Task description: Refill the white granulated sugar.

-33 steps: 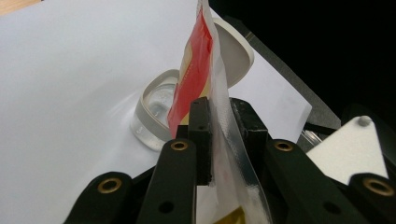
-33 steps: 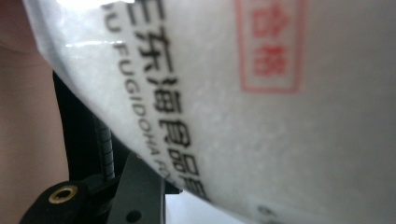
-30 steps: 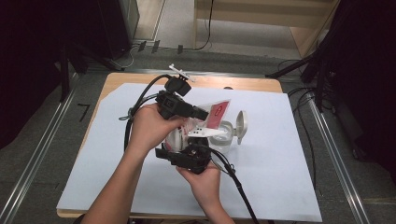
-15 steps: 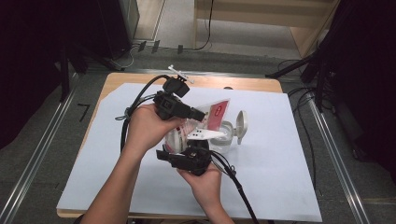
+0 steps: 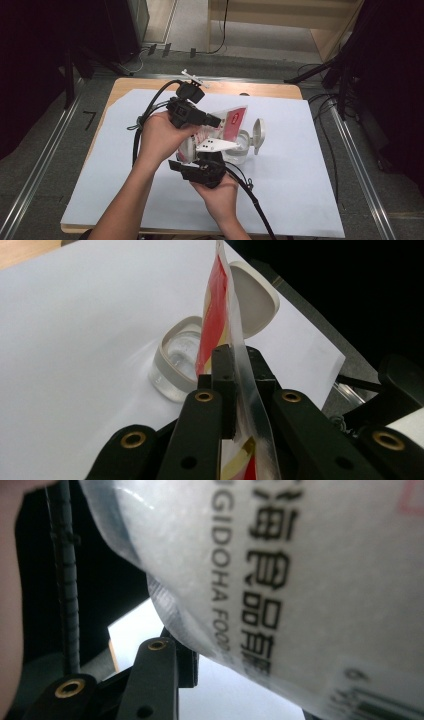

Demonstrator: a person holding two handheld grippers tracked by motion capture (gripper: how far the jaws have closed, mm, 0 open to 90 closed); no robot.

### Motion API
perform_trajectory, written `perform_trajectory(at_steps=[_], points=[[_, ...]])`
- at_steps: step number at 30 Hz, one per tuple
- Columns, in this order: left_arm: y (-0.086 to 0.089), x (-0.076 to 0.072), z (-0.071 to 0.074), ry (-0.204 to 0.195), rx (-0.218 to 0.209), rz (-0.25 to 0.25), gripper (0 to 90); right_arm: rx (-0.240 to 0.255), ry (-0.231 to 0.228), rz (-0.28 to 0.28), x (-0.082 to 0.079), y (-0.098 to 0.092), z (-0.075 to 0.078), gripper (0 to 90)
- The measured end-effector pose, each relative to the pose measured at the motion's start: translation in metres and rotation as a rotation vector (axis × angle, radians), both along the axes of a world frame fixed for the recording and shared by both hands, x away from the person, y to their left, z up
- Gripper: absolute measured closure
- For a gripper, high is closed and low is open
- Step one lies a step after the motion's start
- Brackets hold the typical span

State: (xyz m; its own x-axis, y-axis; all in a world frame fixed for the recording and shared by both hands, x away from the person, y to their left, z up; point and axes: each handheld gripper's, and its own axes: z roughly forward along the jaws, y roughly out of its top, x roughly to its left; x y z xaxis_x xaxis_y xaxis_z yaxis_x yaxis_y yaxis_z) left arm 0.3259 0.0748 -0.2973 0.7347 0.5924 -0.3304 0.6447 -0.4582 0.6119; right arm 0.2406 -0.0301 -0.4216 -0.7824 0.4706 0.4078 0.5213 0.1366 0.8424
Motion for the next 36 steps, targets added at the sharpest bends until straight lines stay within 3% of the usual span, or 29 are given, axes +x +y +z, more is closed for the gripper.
perform_trajectory(at_steps=[4, 7, 20, 29, 36], points=[[-0.003, -0.001, 0.002, -0.034, -0.017, -0.004, 85.6, 0.062, 0.034, 0.001, 0.003, -0.002, 0.0, 64.0], [-0.005, 0.0, 0.003, -0.031, -0.019, -0.006, 85.1, 0.084, 0.038, 0.0, 0.004, -0.003, 0.001, 63.9], [-0.01, 0.003, 0.007, -0.065, -0.028, 0.01, 84.7, 0.105, 0.043, 0.013, 0.012, -0.007, 0.004, 63.7], [-0.012, 0.004, 0.007, -0.067, -0.047, 0.012, 83.7, 0.11, 0.046, 0.016, 0.015, -0.007, 0.004, 63.2], [-0.011, 0.006, 0.007, -0.034, -0.049, 0.01, 84.2, 0.102, 0.053, 0.02, 0.014, -0.007, 0.006, 63.4]])
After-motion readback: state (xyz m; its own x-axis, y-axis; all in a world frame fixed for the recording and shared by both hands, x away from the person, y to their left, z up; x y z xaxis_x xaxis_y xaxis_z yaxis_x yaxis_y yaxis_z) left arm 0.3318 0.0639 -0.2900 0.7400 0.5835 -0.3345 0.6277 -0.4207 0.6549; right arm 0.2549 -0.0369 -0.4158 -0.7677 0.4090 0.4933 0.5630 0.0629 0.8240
